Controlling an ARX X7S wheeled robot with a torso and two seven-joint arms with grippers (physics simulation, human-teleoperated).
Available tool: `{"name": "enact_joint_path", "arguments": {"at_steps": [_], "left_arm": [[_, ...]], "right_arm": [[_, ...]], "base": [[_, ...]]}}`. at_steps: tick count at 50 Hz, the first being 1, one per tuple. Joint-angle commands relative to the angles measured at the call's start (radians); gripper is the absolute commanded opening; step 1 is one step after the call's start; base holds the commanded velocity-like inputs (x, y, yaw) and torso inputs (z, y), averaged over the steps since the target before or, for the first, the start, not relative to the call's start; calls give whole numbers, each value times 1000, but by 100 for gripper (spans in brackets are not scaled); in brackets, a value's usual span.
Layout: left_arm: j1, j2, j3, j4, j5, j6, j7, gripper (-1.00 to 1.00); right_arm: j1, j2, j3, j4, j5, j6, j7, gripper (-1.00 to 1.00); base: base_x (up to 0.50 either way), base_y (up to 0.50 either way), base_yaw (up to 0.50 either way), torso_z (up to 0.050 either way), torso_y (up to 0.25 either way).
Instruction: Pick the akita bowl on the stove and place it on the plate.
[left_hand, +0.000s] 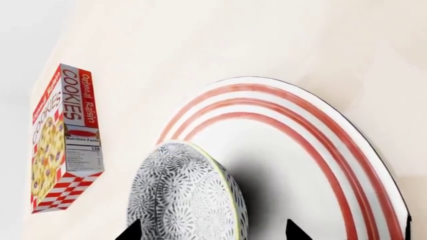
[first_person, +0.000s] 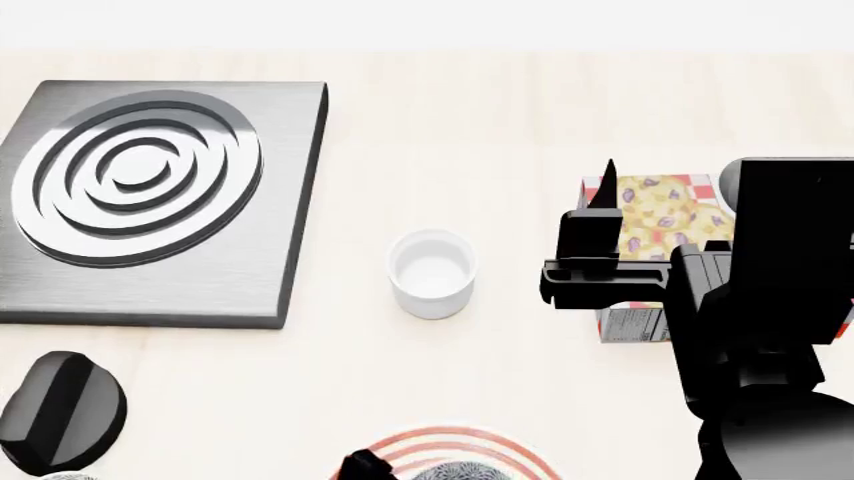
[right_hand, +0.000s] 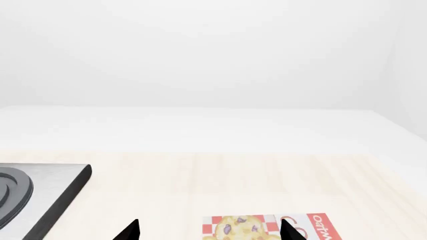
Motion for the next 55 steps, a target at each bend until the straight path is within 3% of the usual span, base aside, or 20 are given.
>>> {"name": "enact_joint_path", "arguments": {"at_steps": [1,26,33,43,44,55], "left_arm": [[12,8,-37,31,-17,-6,-18,100],[35,31,-156,93,-88,-18,-53,100],[55,48,-257,124,-153,-26,-79,100],[60,58,-314,162,-189,-48,-93,100],[69,58,-366,166,-220,-50,-103,100],[104,71,-517,183,-316,-62,-142,100]], "right_arm": [[0,2,-1,1,4,-2,3,100],[0,7,-12,14,5,-14,3,100],[-2,9,-15,17,5,-20,2,100],[1,11,-17,17,9,-18,5,100],[2,11,-14,10,13,-10,9,100],[0,14,-19,14,13,-18,9,100]], "base": [[0,0,0,0,0],[0,0,0,0,0],[0,0,0,0,0],[0,0,0,0,0],[0,0,0,0,0],[0,0,0,0,0]]}}
